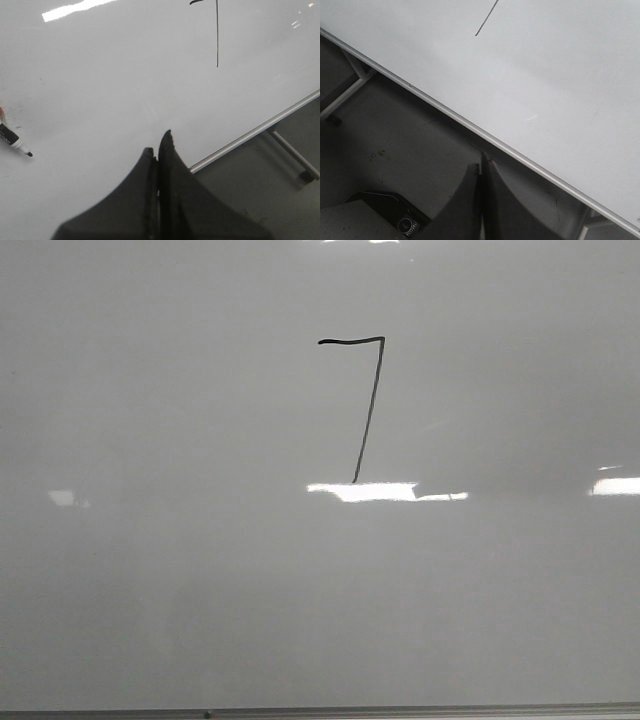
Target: Write number 7 on whiteboard
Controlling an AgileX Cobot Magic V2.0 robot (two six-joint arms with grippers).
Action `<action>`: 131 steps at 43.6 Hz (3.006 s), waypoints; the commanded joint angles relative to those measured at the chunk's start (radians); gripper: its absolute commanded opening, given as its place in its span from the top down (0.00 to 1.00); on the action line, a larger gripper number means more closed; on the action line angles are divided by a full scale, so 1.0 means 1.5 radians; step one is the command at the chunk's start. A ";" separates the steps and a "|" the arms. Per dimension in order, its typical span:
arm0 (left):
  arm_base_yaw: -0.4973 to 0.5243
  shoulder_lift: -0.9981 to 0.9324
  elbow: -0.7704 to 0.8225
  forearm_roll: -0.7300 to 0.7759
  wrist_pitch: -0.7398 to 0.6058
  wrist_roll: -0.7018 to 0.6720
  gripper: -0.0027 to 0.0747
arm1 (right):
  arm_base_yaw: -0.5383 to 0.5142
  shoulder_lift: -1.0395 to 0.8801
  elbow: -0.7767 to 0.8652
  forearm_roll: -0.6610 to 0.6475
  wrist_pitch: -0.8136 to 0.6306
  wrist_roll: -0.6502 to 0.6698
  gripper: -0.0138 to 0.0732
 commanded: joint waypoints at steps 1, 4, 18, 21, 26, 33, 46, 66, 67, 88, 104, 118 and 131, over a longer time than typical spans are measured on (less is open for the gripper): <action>-0.005 -0.003 -0.013 -0.010 -0.052 -0.002 0.99 | -0.004 0.005 -0.013 -0.003 -0.043 -0.001 0.92; 0.010 -0.016 -0.010 -0.015 -0.056 -0.002 0.99 | -0.004 0.005 -0.013 -0.003 -0.043 -0.001 0.92; 0.161 -0.170 0.172 0.079 -0.283 0.004 0.99 | -0.004 0.005 -0.013 -0.003 -0.042 -0.001 0.92; 0.183 -0.209 0.236 0.082 -0.351 0.004 0.99 | -0.004 0.005 -0.013 -0.003 -0.042 -0.001 0.92; 0.215 -0.272 0.346 0.082 -0.443 0.004 0.99 | -0.004 0.005 -0.013 -0.003 -0.042 -0.001 0.92; 0.249 -0.330 0.453 0.075 -0.545 0.004 0.99 | -0.004 0.005 -0.013 -0.003 -0.042 -0.001 0.92; 0.285 -0.364 0.529 0.032 -0.613 0.004 0.99 | -0.004 0.005 -0.013 -0.003 -0.040 -0.001 0.92; 0.283 -0.366 0.529 0.080 -0.616 -0.089 0.99 | -0.004 0.005 -0.013 -0.003 -0.040 -0.001 0.92; 0.283 -0.366 0.529 0.082 -0.616 -0.093 0.99 | -0.004 0.005 -0.013 -0.003 -0.040 -0.001 0.92; 0.283 -0.366 0.529 0.059 -0.625 -0.093 0.99 | -0.004 0.005 -0.013 -0.003 -0.040 -0.001 0.92; 0.243 -0.366 0.529 0.059 -0.628 -0.093 0.99 | -0.004 0.005 -0.013 -0.003 -0.040 -0.001 0.92; 0.243 -0.366 0.529 0.043 -0.651 -0.093 0.99 | -0.004 0.005 -0.013 -0.003 -0.040 -0.001 0.92; 0.243 -0.366 0.529 0.043 -0.651 -0.093 0.99 | -0.004 0.005 -0.013 -0.003 -0.040 -0.001 0.92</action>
